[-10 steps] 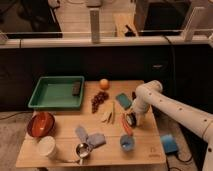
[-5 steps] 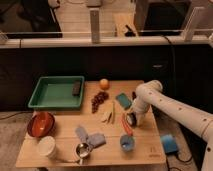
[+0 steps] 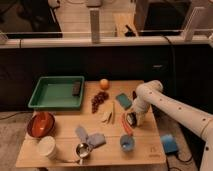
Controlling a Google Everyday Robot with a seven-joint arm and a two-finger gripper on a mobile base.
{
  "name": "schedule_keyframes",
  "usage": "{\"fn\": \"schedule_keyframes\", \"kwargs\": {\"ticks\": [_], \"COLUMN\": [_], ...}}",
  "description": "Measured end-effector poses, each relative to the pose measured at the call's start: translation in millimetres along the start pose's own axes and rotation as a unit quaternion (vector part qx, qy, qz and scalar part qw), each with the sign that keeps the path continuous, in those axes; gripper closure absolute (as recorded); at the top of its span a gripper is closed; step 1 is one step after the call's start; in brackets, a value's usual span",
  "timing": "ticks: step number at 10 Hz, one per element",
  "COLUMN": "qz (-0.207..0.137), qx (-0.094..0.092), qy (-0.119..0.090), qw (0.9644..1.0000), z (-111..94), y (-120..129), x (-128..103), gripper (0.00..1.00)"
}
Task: Place brush in tray
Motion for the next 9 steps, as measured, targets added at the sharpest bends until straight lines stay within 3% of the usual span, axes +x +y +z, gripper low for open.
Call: {"fn": "schedule_keyframes", "kwargs": {"ticks": [1, 4, 9], "qz": [-0.003, -0.007, -0.057], "qx": [-0.003, -0.003, 0.004], "qy": [-0.009, -0.008, 0.001], "qw": [0.9999, 0.9999, 0.9983], "z": [3.0, 2.2, -39.7], "y": [-0.5, -2.8, -29.4], "x": [0.9, 0.1, -12.2], "gripper": [1.00, 1.00, 1.00]}}
